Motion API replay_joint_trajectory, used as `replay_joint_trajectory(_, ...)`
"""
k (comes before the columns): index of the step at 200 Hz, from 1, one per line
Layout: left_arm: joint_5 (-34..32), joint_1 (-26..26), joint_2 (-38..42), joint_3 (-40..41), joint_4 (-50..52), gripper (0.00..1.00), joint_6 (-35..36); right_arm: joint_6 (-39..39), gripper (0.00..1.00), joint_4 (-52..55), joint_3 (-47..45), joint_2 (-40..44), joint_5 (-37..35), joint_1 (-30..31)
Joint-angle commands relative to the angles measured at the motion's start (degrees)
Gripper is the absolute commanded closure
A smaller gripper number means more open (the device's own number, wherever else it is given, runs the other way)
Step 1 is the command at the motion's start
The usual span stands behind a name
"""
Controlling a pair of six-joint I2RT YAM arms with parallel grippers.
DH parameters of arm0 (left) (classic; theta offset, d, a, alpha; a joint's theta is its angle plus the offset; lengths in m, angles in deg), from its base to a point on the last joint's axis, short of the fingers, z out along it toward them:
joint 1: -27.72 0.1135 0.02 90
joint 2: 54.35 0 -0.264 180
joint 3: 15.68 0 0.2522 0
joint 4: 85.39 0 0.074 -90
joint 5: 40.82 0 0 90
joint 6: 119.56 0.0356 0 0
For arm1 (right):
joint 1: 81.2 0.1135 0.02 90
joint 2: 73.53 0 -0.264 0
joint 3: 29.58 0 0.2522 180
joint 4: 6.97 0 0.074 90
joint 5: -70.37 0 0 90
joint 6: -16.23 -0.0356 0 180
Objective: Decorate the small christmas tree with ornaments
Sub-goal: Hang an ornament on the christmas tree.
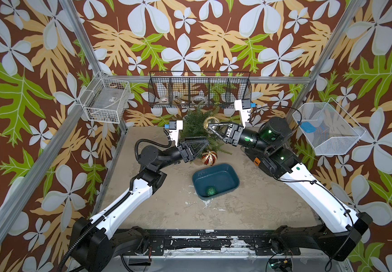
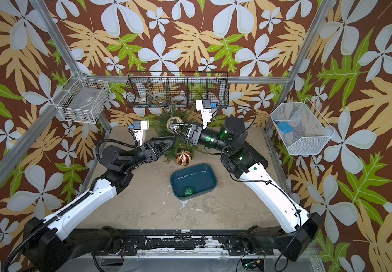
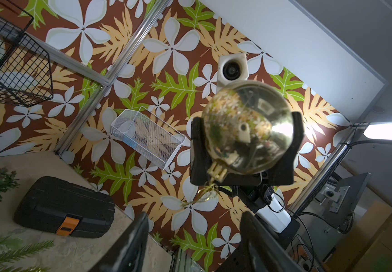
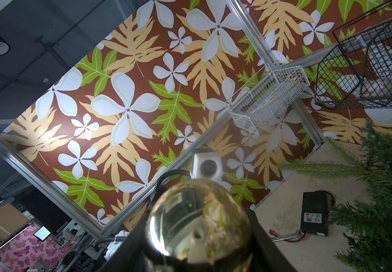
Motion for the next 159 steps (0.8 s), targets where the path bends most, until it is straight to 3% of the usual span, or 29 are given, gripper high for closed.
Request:
replay_joint_trajectory(1, 1.69, -0.47, -0.61, -0.78, -6.82, 0.41, -1.79, -1.91, 0.44, -3.93, -0.25, 0.52, 1.09, 0.07)
replay_joint_trajectory(29, 3.13, -0.91, -1.77, -0.61, -11.42, 0.53, -4.21, -2.64, 0.44, -4.7, -0.27, 0.68, 1.38, 0.04)
replay_joint_trajectory(73, 3.53, -1.37, -2.97, -0.89, -13.26, 0.52, -5.26, -3.72, 0.44, -6.11, -0.97, 1.11, 1.79, 0.01)
replay_joint_trajectory(87, 3.48, -1.37, -3.05, -0.77, -14.2, 0.62, -5.55, -3.87, 0.44, -6.45, -1.21, 1.38, 1.89, 0.0)
replay_joint_trajectory(106, 3.6, -1.41, -3.22, -1.02, -14.81, 0.68, -5.56, -4.25, 0.44, -7.1, -1.75, 1.68, 2.09, 0.0)
replay_joint_trajectory(127, 3.76, -1.44, -3.67, -1.42, -15.38, 0.67, -5.79, -5.25, 0.44, -8.28, -2.38, 1.86, 2.46, 0.03)
replay_joint_trajectory(149, 3.81, -1.46, -4.28, -1.97, -15.62, 0.52, -6.21, -5.62, 0.44, -8.92, -2.56, 1.96, 2.58, 0.07)
replay_joint_trajectory(159, 3.92, -1.46, -4.43, -1.89, -15.98, 0.52, -6.41, -5.62, 0.44, -8.92, -2.45, 2.04, 2.55, 0.01)
